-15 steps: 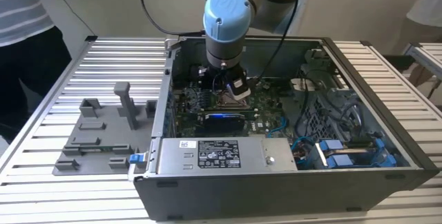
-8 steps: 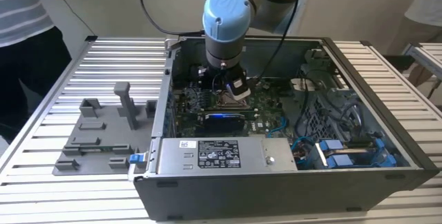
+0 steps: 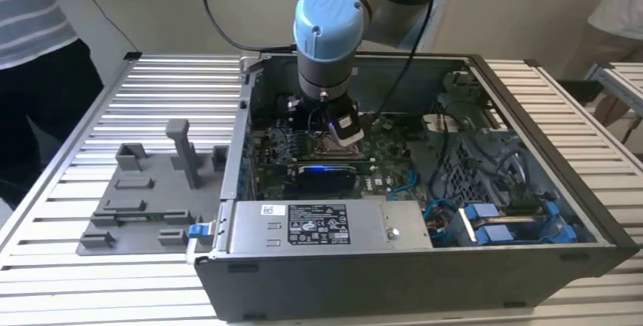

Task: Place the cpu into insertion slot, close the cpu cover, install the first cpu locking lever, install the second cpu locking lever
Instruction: 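Install the first cpu locking lever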

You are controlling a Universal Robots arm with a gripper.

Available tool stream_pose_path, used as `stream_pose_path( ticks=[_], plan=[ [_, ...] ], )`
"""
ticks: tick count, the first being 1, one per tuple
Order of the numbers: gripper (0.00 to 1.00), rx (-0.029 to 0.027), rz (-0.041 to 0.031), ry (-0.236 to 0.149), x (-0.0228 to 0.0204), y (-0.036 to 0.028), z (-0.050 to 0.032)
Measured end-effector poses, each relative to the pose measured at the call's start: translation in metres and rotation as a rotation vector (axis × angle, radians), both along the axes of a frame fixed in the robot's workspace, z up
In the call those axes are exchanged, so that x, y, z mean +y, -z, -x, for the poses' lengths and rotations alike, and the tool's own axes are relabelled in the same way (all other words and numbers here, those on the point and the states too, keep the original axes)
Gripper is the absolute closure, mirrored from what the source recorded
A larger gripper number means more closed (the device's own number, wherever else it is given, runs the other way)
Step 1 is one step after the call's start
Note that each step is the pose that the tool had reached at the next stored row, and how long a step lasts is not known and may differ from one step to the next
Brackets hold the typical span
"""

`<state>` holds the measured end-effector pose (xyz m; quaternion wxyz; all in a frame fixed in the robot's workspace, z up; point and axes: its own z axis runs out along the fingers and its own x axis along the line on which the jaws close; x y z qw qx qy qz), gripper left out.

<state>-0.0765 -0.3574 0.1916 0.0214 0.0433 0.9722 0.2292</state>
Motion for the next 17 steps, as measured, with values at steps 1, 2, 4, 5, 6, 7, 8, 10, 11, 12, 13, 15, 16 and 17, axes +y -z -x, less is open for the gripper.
stream_pose_path(
  ticks=[1,2,4,5,6,7,8,10,11,12,13,15,16,17],
  plan=[
    [0.89,0.0,-0.0001,0.0,0.0003,0.0001,-0.0002],
    [0.89,-0.0001,-0.0001,0.0,0.0006,0.0002,-0.0004],
    [0.89,-0.0001,-0.0003,0.0,0.001,0.0004,-0.0014],
    [0.89,-0.0001,-0.0003,0.0,0.0011,0.0005,-0.002],
    [0.89,-0.0001,-0.0003,0.0,0.0011,0.0006,-0.0025],
    [0.89,-0.0001,-0.0002,0.0,0.0011,0.0007,-0.0031],
    [0.89,-0.0001,-0.0002,0.0,0.0011,0.0008,-0.0034],
    [0.89,-0.0001,-0.0002,0.0,0.0012,0.0009,-0.0036],
    [0.89,-0.0001,-0.0002,0.0,0.0012,0.0009,-0.0036],
    [0.89,0.0,-0.0001,0.0,0.0012,0.0009,-0.0036],
    [0.89,-0.0001,-0.0002,0.0,0.0012,0.0009,-0.0037],
    [0.89,-0.0001,-0.0002,0.0,0.0012,0.0011,-0.0038],
    [0.89,-0.0001,-0.0002,0.0,0.0012,0.0012,-0.0039],
    [0.89,-0.0001,-0.0002,0.0,0.0012,0.0012,-0.0039]
  ],
)
